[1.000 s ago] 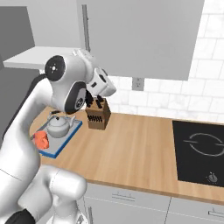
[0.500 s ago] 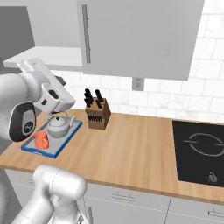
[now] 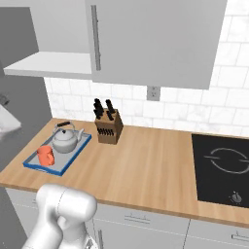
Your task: Pick the kettle from the counter and place it on the tray. Then pick the mug from the cabinet and place it on the tray. Then close the cabinet doors.
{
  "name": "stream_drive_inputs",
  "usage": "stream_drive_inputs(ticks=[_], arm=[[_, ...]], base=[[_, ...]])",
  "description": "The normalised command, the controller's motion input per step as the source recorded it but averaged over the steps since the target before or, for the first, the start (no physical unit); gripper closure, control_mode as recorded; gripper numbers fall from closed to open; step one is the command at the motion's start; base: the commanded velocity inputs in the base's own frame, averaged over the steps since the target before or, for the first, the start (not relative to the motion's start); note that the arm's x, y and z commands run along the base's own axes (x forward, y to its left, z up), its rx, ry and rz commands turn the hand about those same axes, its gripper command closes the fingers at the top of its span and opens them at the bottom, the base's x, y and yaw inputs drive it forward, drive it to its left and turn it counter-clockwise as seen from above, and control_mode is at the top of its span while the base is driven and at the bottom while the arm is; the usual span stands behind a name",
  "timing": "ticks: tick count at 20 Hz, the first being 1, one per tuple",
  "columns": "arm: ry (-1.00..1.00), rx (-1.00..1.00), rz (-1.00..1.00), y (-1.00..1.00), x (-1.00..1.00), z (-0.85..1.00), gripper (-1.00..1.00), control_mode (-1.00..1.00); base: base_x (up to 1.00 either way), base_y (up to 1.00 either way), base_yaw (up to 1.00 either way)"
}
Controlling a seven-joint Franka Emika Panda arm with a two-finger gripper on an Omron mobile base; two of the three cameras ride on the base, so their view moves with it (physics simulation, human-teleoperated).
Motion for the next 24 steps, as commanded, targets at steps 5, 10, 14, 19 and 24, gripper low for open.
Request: stream_drive_inputs(ticks=[5,10,14,19,24], arm=[[-0.10,-0.02,-0.01,1.00,-0.78,-0.08,1.00,-1.00],[-0.05,-0.03,-0.05,1.00,-0.22,-0.30,1.00,-1.00],[-0.09,0.00,-0.10,0.82,0.00,-0.50,1.00,-1.00],[-0.10,0.00,-0.11,0.70,0.00,-0.45,1.00,-1.00],[-0.02,-0.01,-0.10,0.89,0.07,-0.22,1.00,-1.00]], base=[[0.00,0.00,0.00],[0.00,0.00,0.00],[0.00,0.00,0.00],[0.00,0.00,0.00],[0.00,0.00,0.00]])
